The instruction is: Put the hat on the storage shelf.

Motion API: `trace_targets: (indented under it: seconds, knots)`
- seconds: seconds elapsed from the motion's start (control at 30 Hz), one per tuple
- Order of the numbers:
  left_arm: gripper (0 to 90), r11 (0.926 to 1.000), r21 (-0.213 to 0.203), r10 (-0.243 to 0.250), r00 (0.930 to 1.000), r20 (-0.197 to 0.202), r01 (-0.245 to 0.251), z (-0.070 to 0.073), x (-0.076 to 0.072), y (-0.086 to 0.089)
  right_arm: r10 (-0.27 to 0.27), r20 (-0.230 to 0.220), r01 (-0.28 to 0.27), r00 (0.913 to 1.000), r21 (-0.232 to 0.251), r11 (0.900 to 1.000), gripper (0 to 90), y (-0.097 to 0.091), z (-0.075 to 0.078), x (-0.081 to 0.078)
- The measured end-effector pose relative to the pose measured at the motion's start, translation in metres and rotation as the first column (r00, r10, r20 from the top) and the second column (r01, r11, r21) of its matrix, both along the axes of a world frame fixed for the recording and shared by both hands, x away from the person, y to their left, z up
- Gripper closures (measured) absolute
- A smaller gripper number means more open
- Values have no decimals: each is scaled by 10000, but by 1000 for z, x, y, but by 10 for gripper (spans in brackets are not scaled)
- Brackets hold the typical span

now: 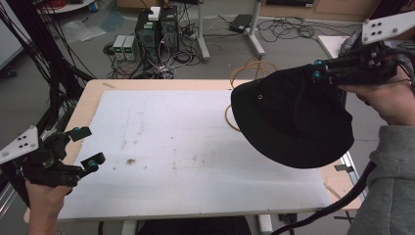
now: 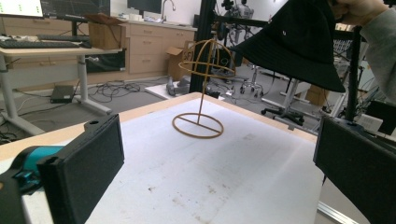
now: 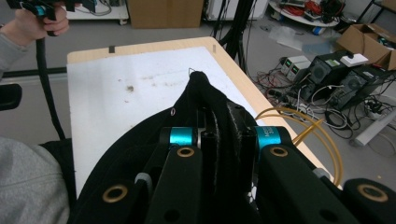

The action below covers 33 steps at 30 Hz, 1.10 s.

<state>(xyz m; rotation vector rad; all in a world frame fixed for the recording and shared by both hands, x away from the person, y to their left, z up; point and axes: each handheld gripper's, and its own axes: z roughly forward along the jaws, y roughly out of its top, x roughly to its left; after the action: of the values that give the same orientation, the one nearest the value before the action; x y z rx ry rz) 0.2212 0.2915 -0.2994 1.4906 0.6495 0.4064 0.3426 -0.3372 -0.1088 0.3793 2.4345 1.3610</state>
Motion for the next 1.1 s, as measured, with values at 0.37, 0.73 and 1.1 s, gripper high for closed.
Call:
trace_targets:
  seconds: [0.37,0.73,1.1]
  knots:
    - [21,9999,150,64,9998,-181,-61,-6,2,1,-226,-53,226,9997,81,9997,857,11,12,44]
    - [21,9978,365,555,9981,-255,-546,-9,-4,11,-715,-19,715,9974,324,9969,857,19,20,93]
    - [21,9935,679,926,9956,-133,-915,-6,-20,17,-1734,-183,1743,9847,705,9822,859,27,17,140]
